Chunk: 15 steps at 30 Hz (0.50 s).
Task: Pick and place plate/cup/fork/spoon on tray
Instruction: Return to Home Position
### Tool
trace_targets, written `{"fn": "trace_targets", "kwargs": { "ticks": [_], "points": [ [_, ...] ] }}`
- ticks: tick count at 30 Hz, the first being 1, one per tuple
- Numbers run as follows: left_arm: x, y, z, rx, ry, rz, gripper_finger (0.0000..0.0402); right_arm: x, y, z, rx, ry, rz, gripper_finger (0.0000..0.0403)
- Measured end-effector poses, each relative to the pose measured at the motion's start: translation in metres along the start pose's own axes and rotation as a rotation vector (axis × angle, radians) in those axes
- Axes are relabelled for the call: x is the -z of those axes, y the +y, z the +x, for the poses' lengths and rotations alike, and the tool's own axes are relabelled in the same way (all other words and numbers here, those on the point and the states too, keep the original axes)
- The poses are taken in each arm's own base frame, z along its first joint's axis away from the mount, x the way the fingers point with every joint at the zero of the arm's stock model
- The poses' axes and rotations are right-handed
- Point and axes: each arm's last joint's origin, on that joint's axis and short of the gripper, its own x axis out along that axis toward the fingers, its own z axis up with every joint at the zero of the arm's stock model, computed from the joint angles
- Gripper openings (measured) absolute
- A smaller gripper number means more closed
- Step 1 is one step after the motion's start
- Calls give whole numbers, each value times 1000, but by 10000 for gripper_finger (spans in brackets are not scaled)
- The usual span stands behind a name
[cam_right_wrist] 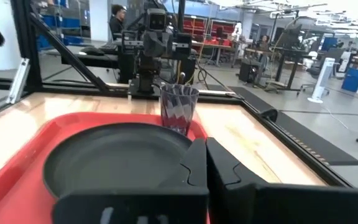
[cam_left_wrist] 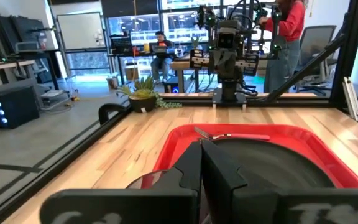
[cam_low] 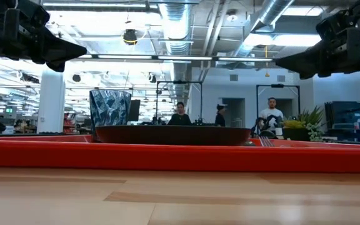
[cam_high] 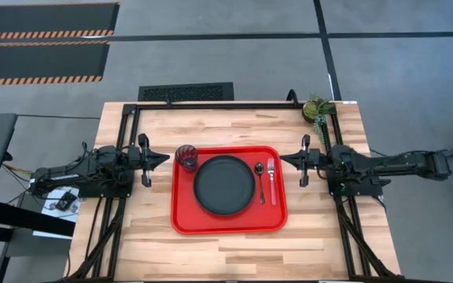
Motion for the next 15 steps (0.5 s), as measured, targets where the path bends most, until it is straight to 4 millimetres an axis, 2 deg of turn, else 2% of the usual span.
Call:
{"fn": "trace_targets", "kwargs": {
  "ticks": [9,12,15],
  "points": [
    [1,0,1,0,-12,0,0,0,-8,-23,35,-6,22,3],
    [9,0,4,-2,-45,-2,0,1,-11,-31,61,-9,28,3],
    [8,-1,4,11,-76,-25,0,1,-14,-31,80,-9,41,3]
  ]
}}
